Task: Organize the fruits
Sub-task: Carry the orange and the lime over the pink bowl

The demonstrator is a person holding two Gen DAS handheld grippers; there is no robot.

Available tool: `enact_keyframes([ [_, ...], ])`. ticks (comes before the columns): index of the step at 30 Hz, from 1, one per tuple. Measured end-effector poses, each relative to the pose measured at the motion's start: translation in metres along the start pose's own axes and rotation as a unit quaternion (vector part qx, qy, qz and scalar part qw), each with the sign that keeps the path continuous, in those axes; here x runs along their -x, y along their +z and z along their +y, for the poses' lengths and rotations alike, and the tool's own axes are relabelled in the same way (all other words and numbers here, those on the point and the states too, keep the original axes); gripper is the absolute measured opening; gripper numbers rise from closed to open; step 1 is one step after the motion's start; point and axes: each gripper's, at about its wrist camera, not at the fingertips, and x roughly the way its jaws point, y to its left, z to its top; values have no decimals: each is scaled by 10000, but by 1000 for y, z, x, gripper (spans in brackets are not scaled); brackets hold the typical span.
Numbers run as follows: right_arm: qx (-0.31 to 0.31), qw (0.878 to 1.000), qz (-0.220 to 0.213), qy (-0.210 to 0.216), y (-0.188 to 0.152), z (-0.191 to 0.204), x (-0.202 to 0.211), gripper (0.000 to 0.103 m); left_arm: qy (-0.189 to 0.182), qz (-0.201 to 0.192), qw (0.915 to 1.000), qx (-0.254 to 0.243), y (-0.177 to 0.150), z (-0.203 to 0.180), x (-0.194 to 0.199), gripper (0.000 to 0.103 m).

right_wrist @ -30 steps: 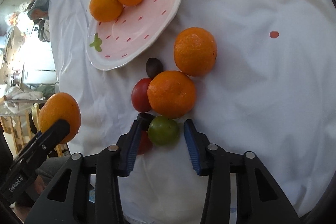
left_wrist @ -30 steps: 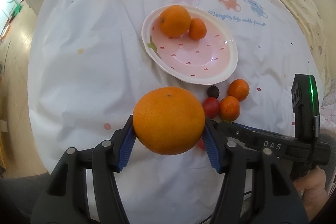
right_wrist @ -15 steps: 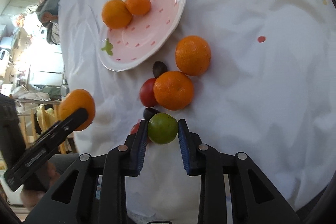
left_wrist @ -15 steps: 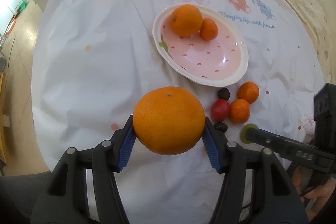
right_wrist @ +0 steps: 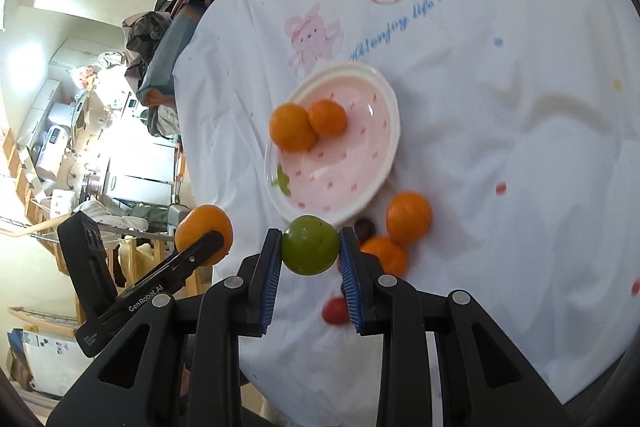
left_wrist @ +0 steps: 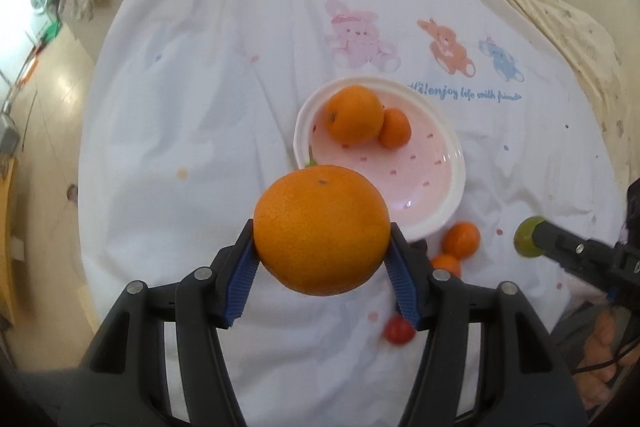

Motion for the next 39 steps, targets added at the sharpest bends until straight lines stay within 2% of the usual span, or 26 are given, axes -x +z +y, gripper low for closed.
enact_keyframes([
  [9,169,9998,82,-93,54,2,-28,30,78,172,9997,-133,25,-11,-42,56],
  [13,270,9994,162,-129,77,3,-46,30,-17,294,9996,16,27,-7,-61,56],
  [20,389,9983,331,-274,110,0,-83,31,43,457,9989,45,36,-6,-86,56],
  [27,499,9968,487,-380,123,-1,-113,31,58,496,9987,-3,41,-11,-99,56],
  [32,567,9948,577,-625,124,-7,-128,31,99,544,9985,-13,43,-12,-100,57],
  [39,480,9948,553,-708,126,-12,-129,31,250,542,9981,-171,44,-18,-102,59],
])
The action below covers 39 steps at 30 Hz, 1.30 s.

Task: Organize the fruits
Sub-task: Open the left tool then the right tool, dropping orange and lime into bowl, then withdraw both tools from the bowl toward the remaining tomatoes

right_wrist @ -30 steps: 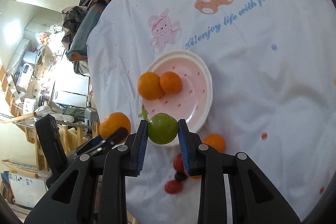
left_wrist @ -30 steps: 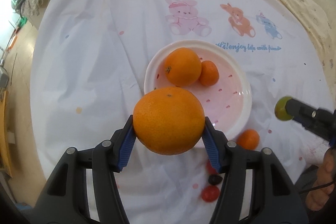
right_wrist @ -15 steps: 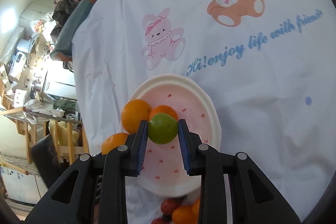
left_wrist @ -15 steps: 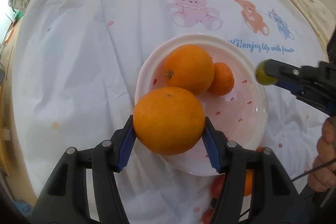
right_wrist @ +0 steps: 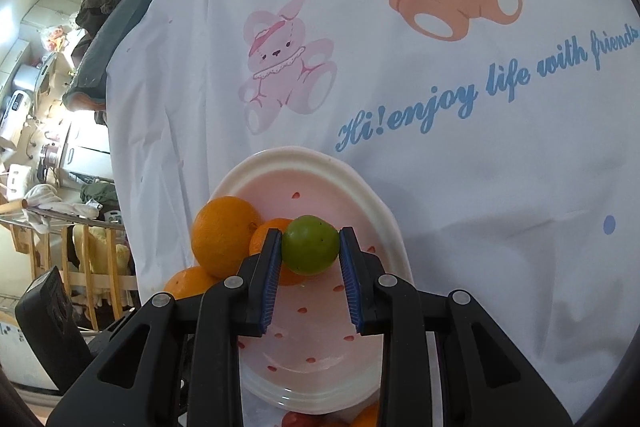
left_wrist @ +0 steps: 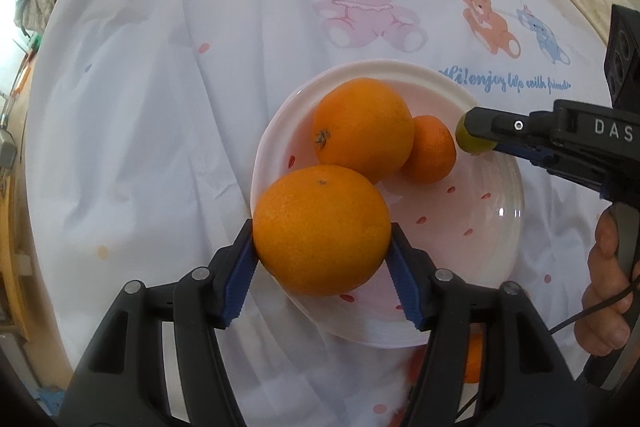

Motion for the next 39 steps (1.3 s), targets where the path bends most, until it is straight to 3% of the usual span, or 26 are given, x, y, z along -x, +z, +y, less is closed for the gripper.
enact_keyframes([
  [4,-19,9999,70,-74,-3,-1,-5,31,35,10,9999,-144,-2,-2,0,60],
  [9,-30,9999,49,-134,-3,-2,-6,33,-178,-80,9998,-81,-2,-2,6,90],
  [10,-29,9999,51,-139,-3,-2,-7,33,-209,-71,9997,-71,-2,-2,7,91],
  [15,-75,9998,105,-120,-3,-4,-9,34,-252,-95,9996,-115,-3,-5,10,91],
  [17,-81,9999,84,-103,-3,-4,-8,42,-262,-139,9995,-100,-2,-5,13,91],
  [19,-85,10000,14,24,-3,-3,-5,57,-281,-190,9994,-56,-1,-3,16,91],
  [25,220,9993,-279,-95,-3,13,14,71,-319,-476,9983,-97,-2,2,33,91],
  [30,180,9987,-476,0,-10,16,39,71,-329,-770,9964,-102,-6,11,53,91],
  [33,111,9982,-587,56,-17,19,57,71,-18,-993,9947,-276,-13,16,63,91],
  [39,248,9959,-869,80,-41,31,98,71,-335,-1120,9931,44,-24,28,94,91],
])
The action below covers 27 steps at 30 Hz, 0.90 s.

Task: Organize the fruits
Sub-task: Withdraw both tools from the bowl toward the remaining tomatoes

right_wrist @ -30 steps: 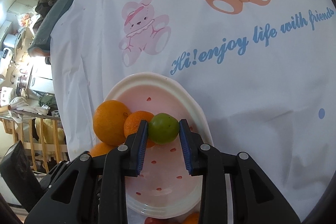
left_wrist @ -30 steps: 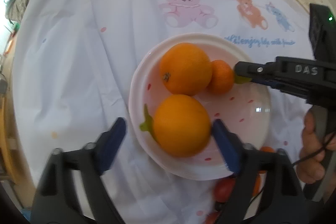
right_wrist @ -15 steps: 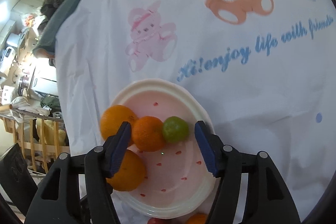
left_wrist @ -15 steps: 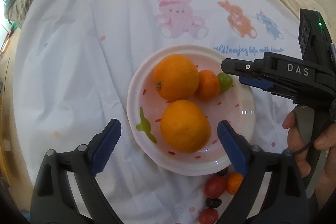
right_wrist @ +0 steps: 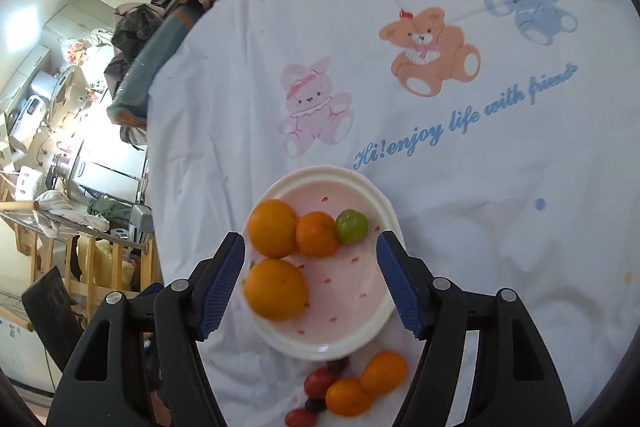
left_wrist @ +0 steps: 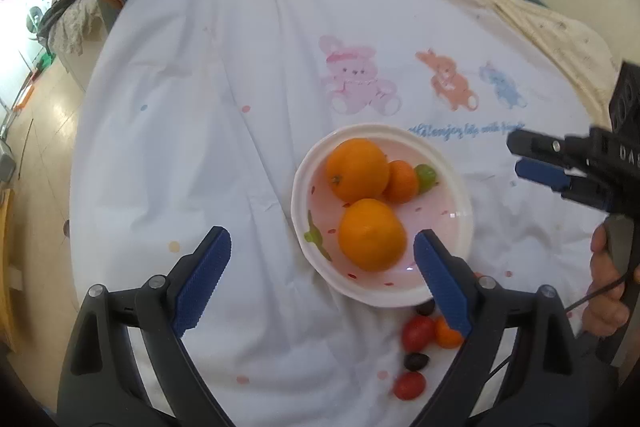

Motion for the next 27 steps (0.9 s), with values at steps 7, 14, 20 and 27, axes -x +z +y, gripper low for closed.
enact_keyframes([
  [7,-5,9998,14,-201,-46,-6,26,71,-91,-50,9999,2,-23,1,27,91],
  [14,-44,9995,50,-321,-87,-7,39,71,-95,157,9998,-9,-49,-2,31,91],
  [20,-231,9990,-9,-388,-109,-15,47,71,-184,299,9994,-69,-65,-9,30,91],
  [27,-417,9983,-29,-405,-119,-22,47,71,-267,660,9973,-159,-86,-24,14,91],
])
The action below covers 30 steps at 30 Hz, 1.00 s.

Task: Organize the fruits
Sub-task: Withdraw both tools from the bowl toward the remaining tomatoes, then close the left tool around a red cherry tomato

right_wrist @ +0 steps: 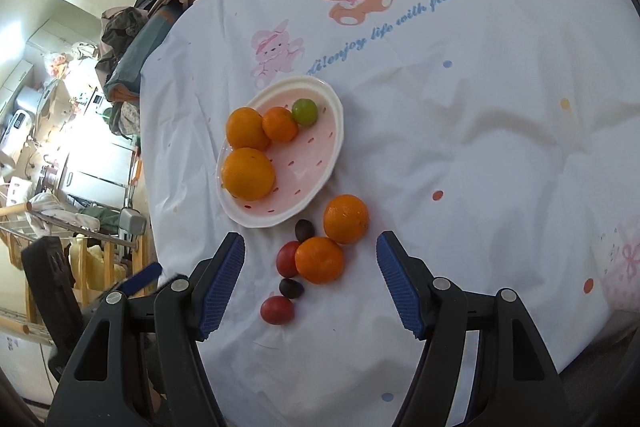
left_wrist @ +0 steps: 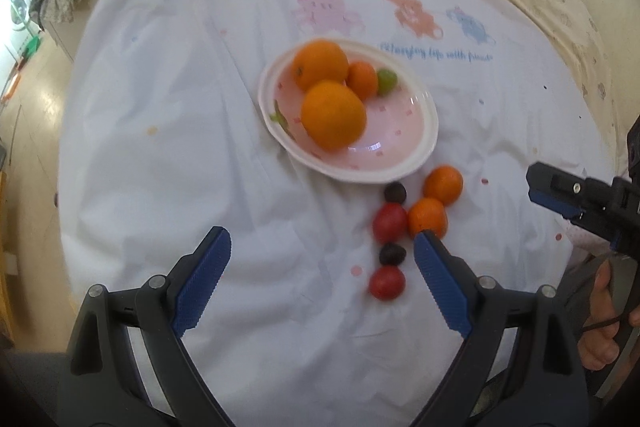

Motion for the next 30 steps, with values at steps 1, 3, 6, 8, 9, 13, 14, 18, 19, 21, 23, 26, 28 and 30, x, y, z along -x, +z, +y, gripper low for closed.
enact_keyframes([
  [1,47,10000,-11,-61,0,0,0,71,-11,52,10000,-10,-2,-2,-4,91],
  [3,117,9999,-2,-126,-1,-1,0,71,-10,119,9999,-73,-6,-7,-10,91],
  [6,164,9996,33,-217,-3,-6,0,71,-29,281,9993,-245,-12,-19,-21,91],
  [8,144,9995,58,-265,-4,-11,2,71,-62,458,9982,-379,-16,-27,-31,91],
  [9,121,9995,61,-275,-4,-13,2,71,-67,585,9972,-465,-19,-33,-37,91],
  [13,38,9992,61,-404,-4,-20,4,71,-7,1037,9912,-818,-28,-52,-62,81],
  [14,27,9990,73,-446,-4,-21,4,71,25,1103,9899,-885,-29,-56,-66,80],
  [18,-69,9989,120,-442,-2,-25,2,71,-10,1193,9873,-1049,-31,-63,-74,75],
  [19,-82,9989,118,-448,-2,-25,2,71,-11,1215,9868,-1070,-32,-64,-76,73],
  [21,-101,9988,130,-453,-1,-25,1,71,-22,1270,9861,-1070,-33,-64,-78,61],
  [23,-123,9989,157,-435,0,-25,-2,71,-47,1285,9862,-1043,-34,-63,-78,51],
  [26,-100,9989,167,-429,0,-22,-3,71,-95,1306,9854,-1085,-36,-65,-75,39],
  [28,-72,9990,163,-420,0,-20,-3,71,-116,1325,9851,-1092,-38,-63,-73,27],
  [30,-51,9989,167,-428,0,-18,-5,71,-143,1290,9858,-1066,-39,-61,-71,27],
])
